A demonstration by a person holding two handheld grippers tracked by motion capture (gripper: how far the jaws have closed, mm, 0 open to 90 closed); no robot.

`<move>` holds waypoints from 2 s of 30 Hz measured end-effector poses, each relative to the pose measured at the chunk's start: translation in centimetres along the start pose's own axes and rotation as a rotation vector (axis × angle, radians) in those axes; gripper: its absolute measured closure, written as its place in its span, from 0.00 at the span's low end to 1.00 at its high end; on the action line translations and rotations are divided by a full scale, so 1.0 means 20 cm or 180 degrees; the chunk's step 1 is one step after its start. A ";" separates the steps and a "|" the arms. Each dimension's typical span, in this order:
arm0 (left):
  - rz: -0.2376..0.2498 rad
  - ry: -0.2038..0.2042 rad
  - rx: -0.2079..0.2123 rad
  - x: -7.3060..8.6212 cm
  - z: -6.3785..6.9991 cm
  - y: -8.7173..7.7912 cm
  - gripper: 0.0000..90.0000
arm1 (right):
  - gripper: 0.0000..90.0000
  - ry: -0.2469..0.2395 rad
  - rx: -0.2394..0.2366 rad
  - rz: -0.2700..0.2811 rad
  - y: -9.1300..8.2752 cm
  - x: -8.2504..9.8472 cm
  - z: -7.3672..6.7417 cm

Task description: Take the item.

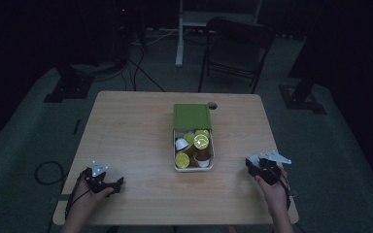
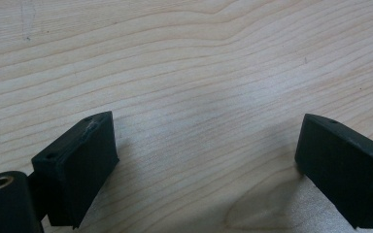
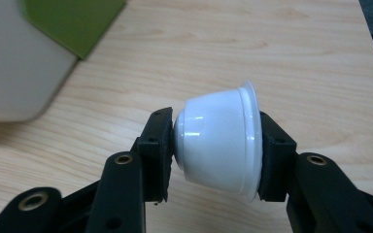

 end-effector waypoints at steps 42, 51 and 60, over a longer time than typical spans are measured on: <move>0.0001 0.0000 0.0000 0.00 0.00 0.00 0.09 | 0.40 -0.0088 -0.0109 -0.0166 -0.02 0.04 0.02; 0.0001 -0.0002 0.0001 0.00 0.00 0.00 0.10 | 0.34 -0.0161 -0.0228 -0.0013 -0.07 -0.06 -0.03; 0.0000 -0.0001 0.0001 0.00 0.00 0.00 0.10 | 0.33 -0.0250 -0.0568 0.0131 -0.12 -0.12 -0.14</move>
Point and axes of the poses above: each handheld gripper's, and its own axes: y roughly forward along the jaws, x roughly out of its underside, z roughly to its right, the point moved 6 cm from there along y, roughly forward along the jaws, and after that the axes turned 14 degrees about x, right-handed, at the moved point
